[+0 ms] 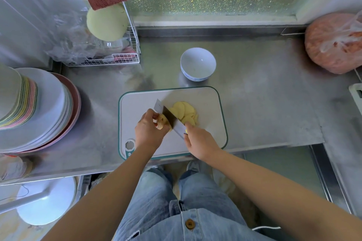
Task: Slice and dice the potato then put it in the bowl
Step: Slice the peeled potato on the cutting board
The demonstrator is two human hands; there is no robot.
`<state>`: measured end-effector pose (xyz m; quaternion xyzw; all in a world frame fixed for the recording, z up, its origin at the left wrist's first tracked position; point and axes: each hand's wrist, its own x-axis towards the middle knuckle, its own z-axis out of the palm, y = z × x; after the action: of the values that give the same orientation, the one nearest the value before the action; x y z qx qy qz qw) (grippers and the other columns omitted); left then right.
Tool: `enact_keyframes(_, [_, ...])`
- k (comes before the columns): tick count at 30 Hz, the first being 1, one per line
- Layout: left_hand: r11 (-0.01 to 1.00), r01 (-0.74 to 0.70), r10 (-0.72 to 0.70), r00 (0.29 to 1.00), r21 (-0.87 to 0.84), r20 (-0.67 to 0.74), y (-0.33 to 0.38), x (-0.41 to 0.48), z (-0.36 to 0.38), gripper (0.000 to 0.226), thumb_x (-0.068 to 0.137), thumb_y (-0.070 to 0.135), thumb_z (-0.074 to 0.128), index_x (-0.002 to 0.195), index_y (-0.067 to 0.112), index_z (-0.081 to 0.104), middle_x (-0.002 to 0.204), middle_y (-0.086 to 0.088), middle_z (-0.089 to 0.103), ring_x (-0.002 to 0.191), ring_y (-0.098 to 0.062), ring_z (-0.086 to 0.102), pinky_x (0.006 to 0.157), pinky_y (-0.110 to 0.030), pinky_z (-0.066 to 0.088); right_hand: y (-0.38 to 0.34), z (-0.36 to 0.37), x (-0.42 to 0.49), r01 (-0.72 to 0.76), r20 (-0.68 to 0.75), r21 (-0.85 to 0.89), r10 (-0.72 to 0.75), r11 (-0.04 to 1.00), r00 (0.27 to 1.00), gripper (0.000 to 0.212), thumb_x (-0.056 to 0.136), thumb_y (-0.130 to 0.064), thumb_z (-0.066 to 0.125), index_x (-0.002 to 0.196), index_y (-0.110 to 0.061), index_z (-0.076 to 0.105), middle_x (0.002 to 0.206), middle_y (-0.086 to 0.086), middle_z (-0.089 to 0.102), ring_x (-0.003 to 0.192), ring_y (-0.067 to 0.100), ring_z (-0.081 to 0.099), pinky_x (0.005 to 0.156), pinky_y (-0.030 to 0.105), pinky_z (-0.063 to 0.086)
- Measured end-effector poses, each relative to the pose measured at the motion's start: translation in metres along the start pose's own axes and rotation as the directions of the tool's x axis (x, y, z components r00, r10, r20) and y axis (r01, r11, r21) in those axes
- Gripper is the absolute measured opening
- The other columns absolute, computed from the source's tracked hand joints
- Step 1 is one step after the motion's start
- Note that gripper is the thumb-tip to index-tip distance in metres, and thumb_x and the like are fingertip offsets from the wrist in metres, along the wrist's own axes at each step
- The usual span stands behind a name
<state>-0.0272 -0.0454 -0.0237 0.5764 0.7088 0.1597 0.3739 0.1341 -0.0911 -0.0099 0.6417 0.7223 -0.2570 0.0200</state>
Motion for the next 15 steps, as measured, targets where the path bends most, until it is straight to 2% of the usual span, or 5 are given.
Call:
enact_keyframes(2, [1.000, -0.003, 0.003, 1.000, 0.007, -0.002, 0.001, 0.000, 0.001, 0.033, 0.075, 0.031, 0.074, 0.097, 0.022, 0.052, 0.101, 0.005, 0.063, 0.081, -0.018, 0.061, 0.064, -0.026, 0.045, 0.000, -0.001, 0.001, 0.017, 0.006, -0.026, -0.017, 1.000, 1.000, 0.023, 0.101, -0.023, 0.036, 0.118, -0.010, 0.043, 0.090, 0.007, 0.059, 0.077, 0.025, 0.061, 0.062, 0.029, 0.038])
enact_keyframes(5, [1.000, 0.001, -0.001, 1.000, 0.010, 0.000, 0.002, 0.000, 0.000, 0.032, 0.075, 0.030, 0.074, 0.097, 0.022, 0.052, 0.101, 0.006, 0.062, 0.081, -0.018, 0.062, 0.063, -0.025, 0.044, 0.003, -0.005, 0.002, 0.000, 0.004, -0.025, 0.000, 1.000, 1.000, 0.022, 0.100, -0.022, 0.037, 0.116, -0.009, 0.043, 0.091, 0.009, 0.060, 0.078, 0.029, 0.061, 0.062, 0.032, 0.039])
enact_keyframes(10, [1.000, 0.008, -0.008, 1.000, 0.018, 0.003, 0.003, 0.000, 0.000, 0.031, 0.078, 0.030, 0.072, 0.100, 0.022, 0.052, 0.105, 0.005, 0.062, 0.082, -0.018, 0.061, 0.056, -0.021, 0.040, 0.027, -0.025, 0.008, -0.191, -0.028, 0.038, 0.192, 0.981, 0.981, 0.030, 0.098, -0.020, 0.040, 0.125, -0.006, 0.041, 0.093, 0.017, 0.062, 0.085, 0.037, 0.060, 0.062, 0.033, 0.032])
enact_keyframes(12, [1.000, 0.008, -0.008, 1.000, 0.002, 0.009, 0.003, 0.000, 0.001, 0.032, 0.079, 0.030, 0.073, 0.102, 0.022, 0.052, 0.106, 0.005, 0.062, 0.083, -0.017, 0.061, 0.056, -0.021, 0.039, 0.028, -0.032, 0.009, -0.177, -0.008, 0.054, 0.178, 0.983, 0.984, 0.028, 0.098, -0.019, 0.042, 0.121, -0.004, 0.042, 0.094, 0.019, 0.061, 0.088, 0.038, 0.059, 0.062, 0.033, 0.031])
enact_keyframes(15, [0.999, -0.014, 0.014, 1.000, -0.034, 0.014, 0.006, 0.001, 0.003, 0.034, 0.077, 0.028, 0.076, 0.102, 0.020, 0.054, 0.104, 0.004, 0.063, 0.083, -0.017, 0.061, 0.064, -0.024, 0.043, 0.019, -0.042, 0.010, -0.140, -0.013, 0.084, 0.141, 0.987, 0.990, 0.023, 0.097, -0.019, 0.042, 0.115, -0.004, 0.043, 0.081, 0.012, 0.052, 0.082, 0.036, 0.056, 0.061, 0.033, 0.029])
